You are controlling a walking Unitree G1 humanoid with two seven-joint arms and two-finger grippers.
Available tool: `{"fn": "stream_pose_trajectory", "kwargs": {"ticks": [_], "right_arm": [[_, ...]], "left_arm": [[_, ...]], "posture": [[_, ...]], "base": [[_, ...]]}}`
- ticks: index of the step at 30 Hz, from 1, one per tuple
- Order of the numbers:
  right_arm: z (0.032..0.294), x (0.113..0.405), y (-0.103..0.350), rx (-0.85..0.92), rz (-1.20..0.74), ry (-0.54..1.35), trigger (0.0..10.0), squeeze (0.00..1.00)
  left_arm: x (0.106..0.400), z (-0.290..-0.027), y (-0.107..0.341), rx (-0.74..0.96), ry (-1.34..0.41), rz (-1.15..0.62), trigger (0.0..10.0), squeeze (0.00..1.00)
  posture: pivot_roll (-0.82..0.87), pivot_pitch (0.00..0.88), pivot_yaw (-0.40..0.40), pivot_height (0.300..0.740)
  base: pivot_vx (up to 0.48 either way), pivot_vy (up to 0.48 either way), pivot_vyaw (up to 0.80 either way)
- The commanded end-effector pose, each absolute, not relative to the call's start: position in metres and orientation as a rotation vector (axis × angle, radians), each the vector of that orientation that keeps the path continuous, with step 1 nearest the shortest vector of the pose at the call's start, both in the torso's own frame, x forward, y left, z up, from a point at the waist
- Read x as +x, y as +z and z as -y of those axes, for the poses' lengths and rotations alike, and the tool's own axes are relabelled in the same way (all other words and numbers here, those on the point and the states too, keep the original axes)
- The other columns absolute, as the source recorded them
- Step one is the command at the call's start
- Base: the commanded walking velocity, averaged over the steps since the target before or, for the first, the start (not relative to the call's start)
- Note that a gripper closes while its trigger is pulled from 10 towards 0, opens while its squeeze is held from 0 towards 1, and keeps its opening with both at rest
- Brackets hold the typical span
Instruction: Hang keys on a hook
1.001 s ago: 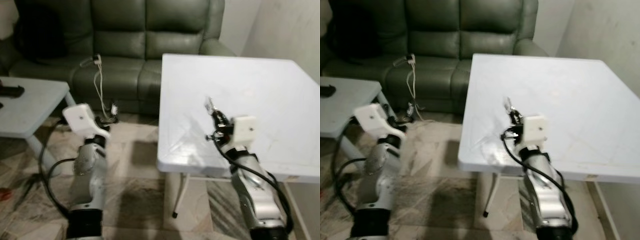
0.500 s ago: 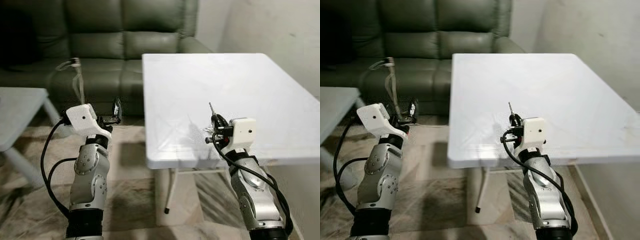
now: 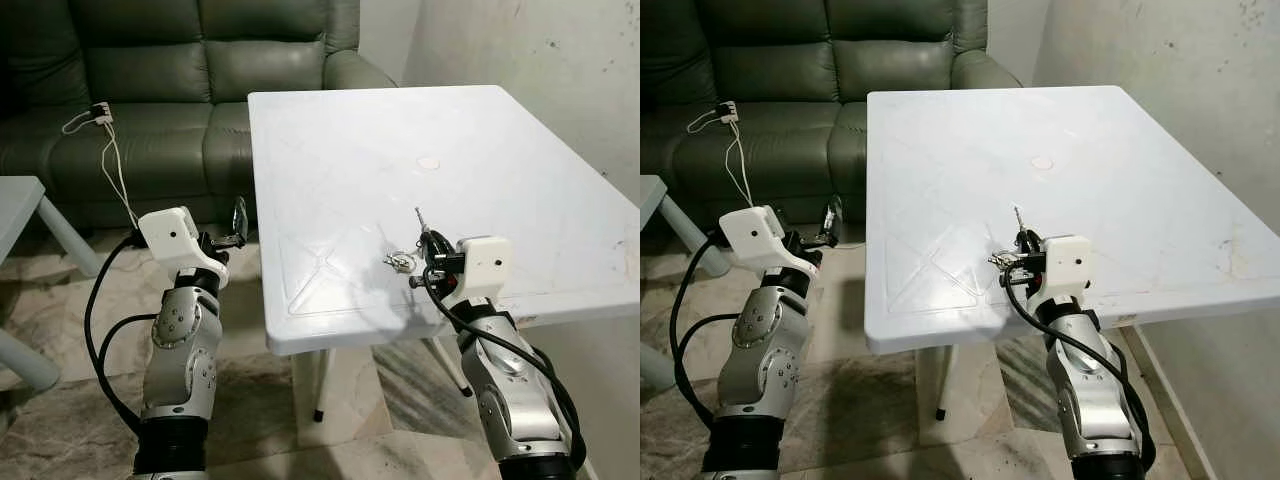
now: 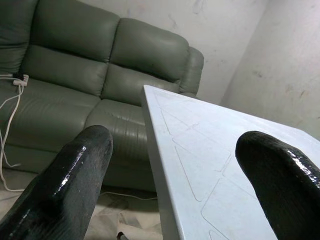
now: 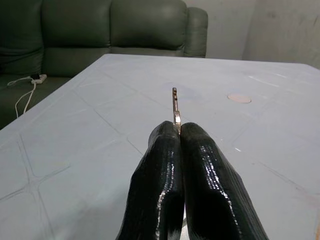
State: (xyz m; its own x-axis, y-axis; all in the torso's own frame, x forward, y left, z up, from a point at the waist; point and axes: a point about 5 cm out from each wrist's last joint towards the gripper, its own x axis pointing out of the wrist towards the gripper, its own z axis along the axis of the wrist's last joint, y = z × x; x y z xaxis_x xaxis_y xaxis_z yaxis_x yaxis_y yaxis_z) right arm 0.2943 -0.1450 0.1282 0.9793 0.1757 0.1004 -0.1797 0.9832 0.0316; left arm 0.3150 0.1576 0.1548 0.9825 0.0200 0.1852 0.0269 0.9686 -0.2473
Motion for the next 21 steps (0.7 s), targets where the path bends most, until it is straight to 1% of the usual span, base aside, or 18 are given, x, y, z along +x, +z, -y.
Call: {"fn": "stream_pose_trajectory", "kwargs": {"ticks": [1, 9, 12, 17, 19, 21], "right_arm": [[0.1468, 0.2958, 0.1331, 0.046, 0.112, 0.171, 10.0, 0.0], [0.1461, 0.2954, 0.1329, 0.051, 0.107, 0.169, 10.0, 0.0], [0.1458, 0.2951, 0.1329, 0.05, 0.106, 0.17, 10.0, 0.0], [0.1458, 0.2945, 0.1325, 0.047, 0.104, 0.173, 10.0, 0.0], [0.146, 0.2944, 0.1326, 0.047, 0.104, 0.175, 10.0, 0.0], [0.1463, 0.2943, 0.1326, 0.046, 0.103, 0.175, 10.0, 0.0]], "left_arm": [[0.3153, -0.1565, 0.156, -0.245, -0.01, 0.187, 10.0, 0.0], [0.315, -0.1559, 0.1571, -0.21, -0.025, 0.189, 10.0, 0.0], [0.3147, -0.1555, 0.1568, -0.216, -0.024, 0.187, 10.0, 0.0], [0.3149, -0.1565, 0.1557, -0.223, -0.009, 0.186, 10.0, 0.0], [0.3141, -0.1573, 0.1564, -0.271, -0.001, 0.191, 10.0, 0.0], [0.3151, -0.1572, 0.1549, -0.246, 0.003, 0.174, 10.0, 0.0]], "posture": [[-0.03, 0.0, -0.047, 0.74], [-0.03, 0.0, -0.046, 0.74], [-0.03, 0.0, -0.046, 0.74], [-0.03, 0.0, -0.048, 0.74], [-0.03, 0.0, -0.048, 0.74], [-0.03, 0.0, -0.051, 0.74]], "base": [[0.0, 0.0, -0.69], [0.0, 0.0, -0.69], [0.0, -0.405, -0.69], [0.0, 0.0, -0.69], [0.0, 0.0, -0.69], [0.0, 0.0, -0.69]]}}
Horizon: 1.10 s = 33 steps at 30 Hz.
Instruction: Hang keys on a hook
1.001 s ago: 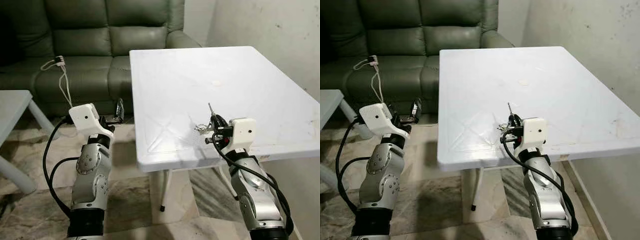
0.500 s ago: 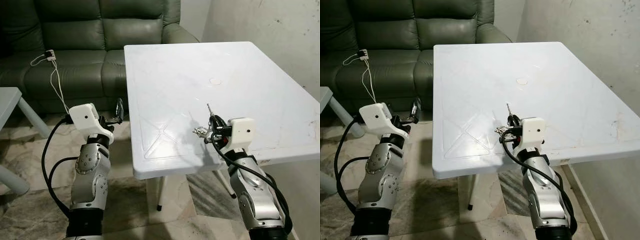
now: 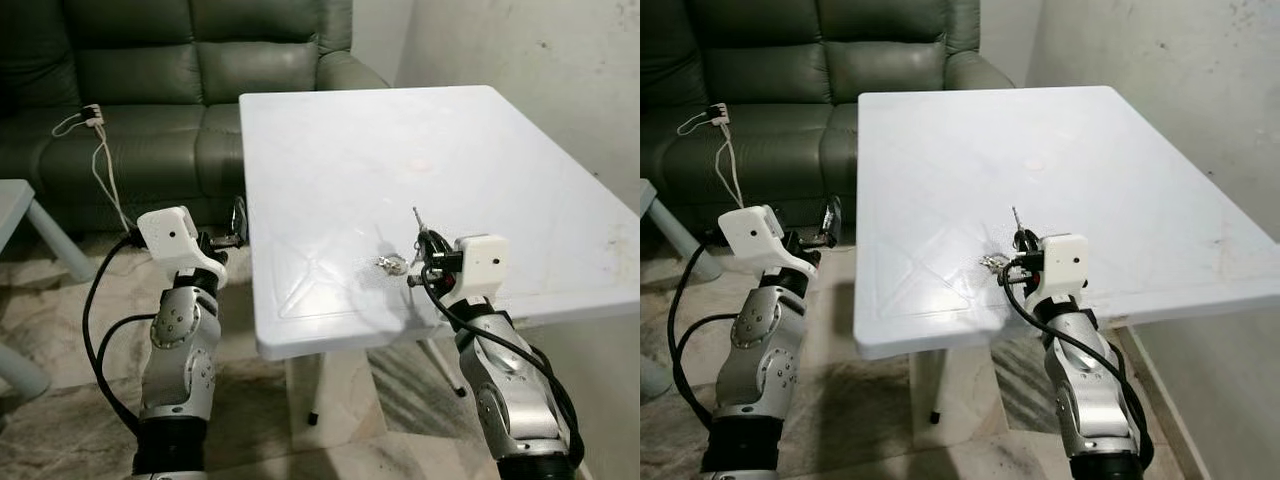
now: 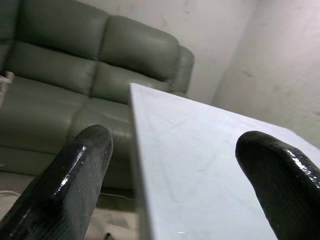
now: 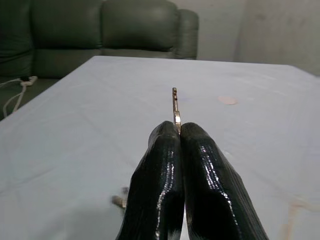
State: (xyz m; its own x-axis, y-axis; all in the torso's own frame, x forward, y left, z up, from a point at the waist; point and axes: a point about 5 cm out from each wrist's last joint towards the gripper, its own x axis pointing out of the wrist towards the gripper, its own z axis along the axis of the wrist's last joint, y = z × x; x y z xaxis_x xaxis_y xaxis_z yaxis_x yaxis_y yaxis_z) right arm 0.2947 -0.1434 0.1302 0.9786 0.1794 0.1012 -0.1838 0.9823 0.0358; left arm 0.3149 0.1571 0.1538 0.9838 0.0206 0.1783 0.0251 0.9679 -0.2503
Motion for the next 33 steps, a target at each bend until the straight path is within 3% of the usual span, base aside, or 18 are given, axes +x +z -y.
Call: {"fn": "stream_pose_trajectory", "kwargs": {"ticks": [1, 16, 23, 33], "right_arm": [[0.1464, 0.2943, 0.1326, 0.046, 0.103, 0.176, 10.0, 0.0], [0.1446, 0.2954, 0.1332, 0.047, 0.1, 0.188, 10.0, 0.0], [0.1431, 0.295, 0.1329, 0.047, 0.1, 0.194, 10.0, 0.0], [0.1421, 0.2941, 0.132, 0.045, 0.096, 0.205, 10.0, 0.0]], "left_arm": [[0.3151, -0.1571, 0.155, -0.245, 0.002, 0.175, 10.0, 0.0], [0.3143, -0.1561, 0.1563, -0.217, -0.006, 0.188, 10.0, 0.0], [0.3152, -0.1555, 0.1554, -0.203, 0.002, 0.178, 10.0, 0.0], [0.3162, -0.1564, 0.1523, -0.24, 0.022, 0.157, 10.0, 0.0]], "posture": [[-0.03, 0.0, -0.051, 0.74], [-0.03, 0.0, -0.055, 0.74], [-0.03, 0.0, -0.053, 0.74], [-0.03, 0.0, -0.053, 0.74]], "base": [[0.0, 0.0, -0.69], [0.0, 0.0, -0.69], [0.0, -0.463, -0.69], [0.0, 0.0, -0.69]]}}
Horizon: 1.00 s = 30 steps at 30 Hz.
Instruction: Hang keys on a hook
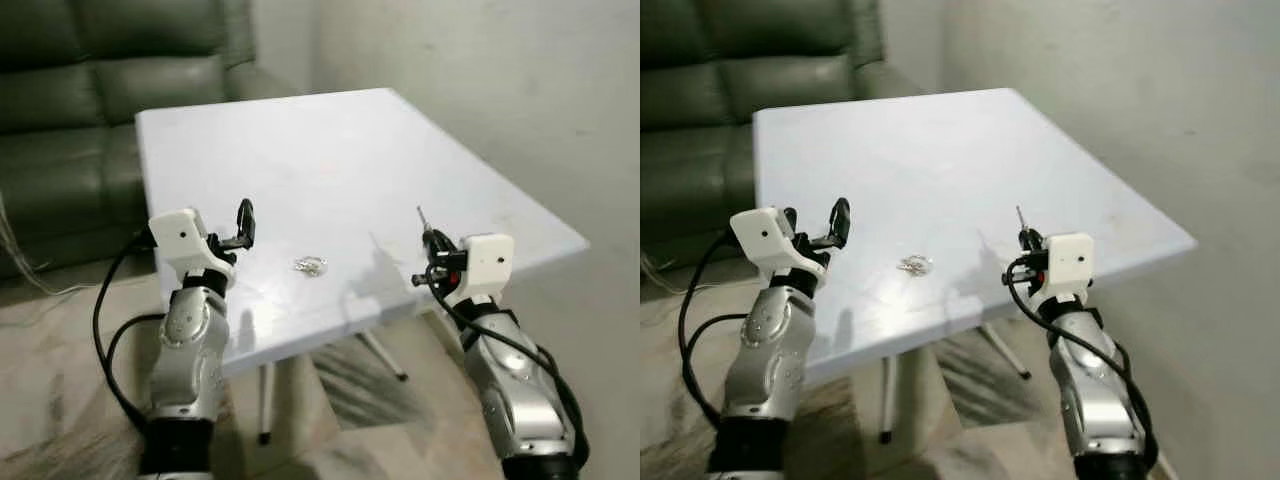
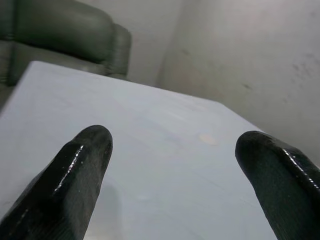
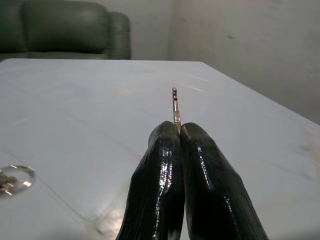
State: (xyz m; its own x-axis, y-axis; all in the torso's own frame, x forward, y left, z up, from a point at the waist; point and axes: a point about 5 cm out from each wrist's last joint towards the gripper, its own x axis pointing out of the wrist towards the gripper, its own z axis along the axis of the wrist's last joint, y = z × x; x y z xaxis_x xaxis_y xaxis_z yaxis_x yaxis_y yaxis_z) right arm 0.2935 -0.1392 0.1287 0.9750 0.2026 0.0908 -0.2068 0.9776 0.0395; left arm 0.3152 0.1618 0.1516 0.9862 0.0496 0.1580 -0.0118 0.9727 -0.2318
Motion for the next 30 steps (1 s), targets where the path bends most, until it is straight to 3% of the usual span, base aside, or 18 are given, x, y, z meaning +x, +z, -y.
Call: {"fn": "stream_pose_trajectory", "kwargs": {"ticks": [1, 30], "right_arm": [[0.1421, 0.2941, 0.132, 0.045, 0.096, 0.205, 10.0, 0.0], [0.1429, 0.2946, 0.1334, 0.038, 0.093, 0.215, 10.0, 0.0]], "left_arm": [[0.3162, -0.1564, 0.1523, -0.24, 0.022, 0.157, 10.0, 0.0], [0.316, -0.1568, 0.1503, -0.208, 0.028, 0.143, 10.0, 0.0]], "posture": [[-0.03, 0.0, -0.053, 0.74], [-0.03, 0.0, -0.065, 0.74]], "base": [[0.0, 0.0, -0.69], [0.0, -0.017, -0.69]]}}
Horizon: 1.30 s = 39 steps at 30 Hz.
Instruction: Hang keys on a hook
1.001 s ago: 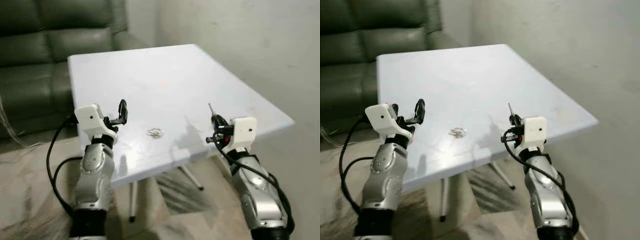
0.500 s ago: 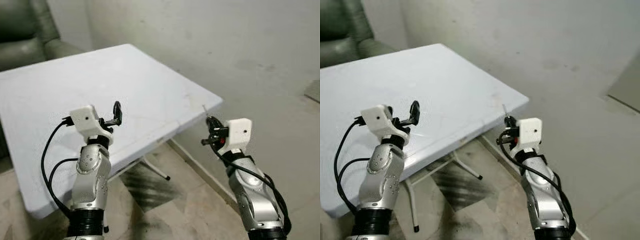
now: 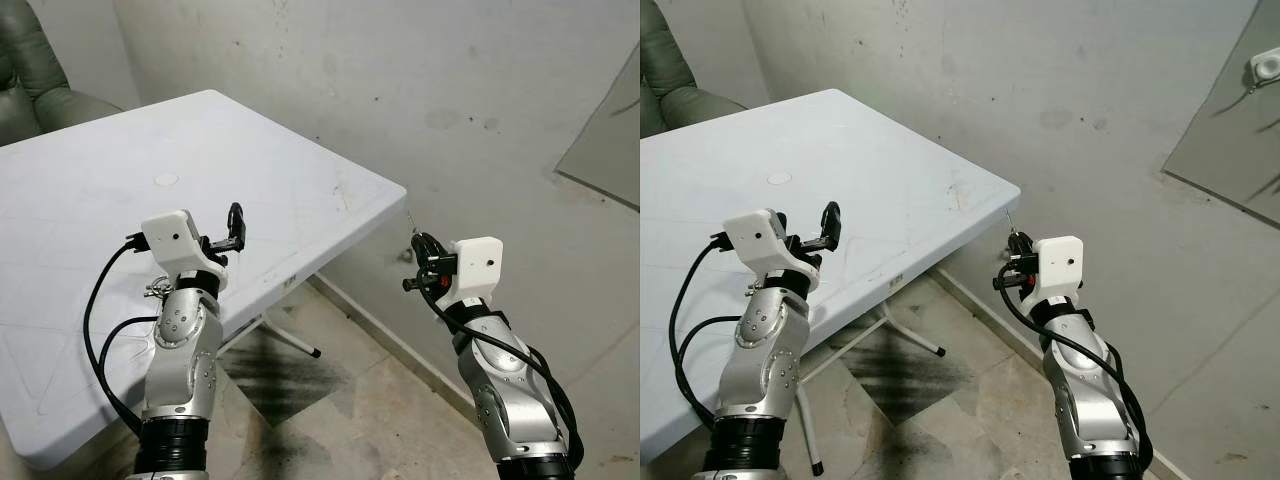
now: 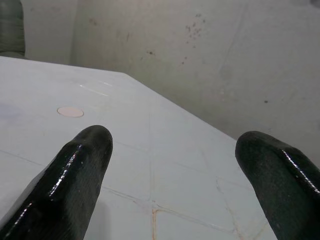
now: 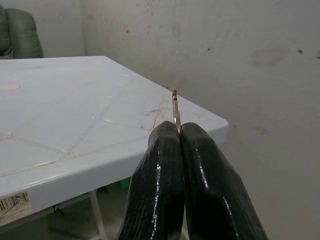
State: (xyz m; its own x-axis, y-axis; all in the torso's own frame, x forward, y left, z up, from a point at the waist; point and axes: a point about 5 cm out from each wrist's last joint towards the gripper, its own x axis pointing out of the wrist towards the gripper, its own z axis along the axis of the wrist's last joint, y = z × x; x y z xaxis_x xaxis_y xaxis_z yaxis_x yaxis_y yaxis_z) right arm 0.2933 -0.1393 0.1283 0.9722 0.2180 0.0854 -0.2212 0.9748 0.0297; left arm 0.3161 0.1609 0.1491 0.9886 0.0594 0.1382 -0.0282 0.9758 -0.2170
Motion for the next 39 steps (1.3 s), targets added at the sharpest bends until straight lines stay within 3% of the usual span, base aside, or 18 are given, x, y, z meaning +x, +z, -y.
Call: {"fn": "stream_pose_trajectory", "kwargs": {"ticks": [1, 5, 39], "right_arm": [[0.1429, 0.2945, 0.1332, 0.037, 0.093, 0.215, 10.0, 0.0], [0.1431, 0.2941, 0.133, 0.037, 0.091, 0.215, 10.0, 0.0], [0.1447, 0.2949, 0.1331, 0.026, 0.081, 0.214, 10.0, 0.0]], "left_arm": [[0.3158, -0.1569, 0.1504, -0.205, 0.03, 0.146, 10.0, 0.0], [0.3156, -0.1563, 0.1504, -0.211, 0.03, 0.146, 10.0, 0.0], [0.3185, -0.1595, 0.1424, -0.185, 0.132, 0.052, 10.0, 0.0]], "posture": [[-0.03, 0.0, -0.067, 0.74], [-0.03, 0.0, -0.067, 0.74], [-0.04, 0.0, -0.068, 0.74]], "base": [[0.0, -0.48, -0.69], [0.0, -0.429, -0.69], [0.0, 0.0, -0.66]]}}
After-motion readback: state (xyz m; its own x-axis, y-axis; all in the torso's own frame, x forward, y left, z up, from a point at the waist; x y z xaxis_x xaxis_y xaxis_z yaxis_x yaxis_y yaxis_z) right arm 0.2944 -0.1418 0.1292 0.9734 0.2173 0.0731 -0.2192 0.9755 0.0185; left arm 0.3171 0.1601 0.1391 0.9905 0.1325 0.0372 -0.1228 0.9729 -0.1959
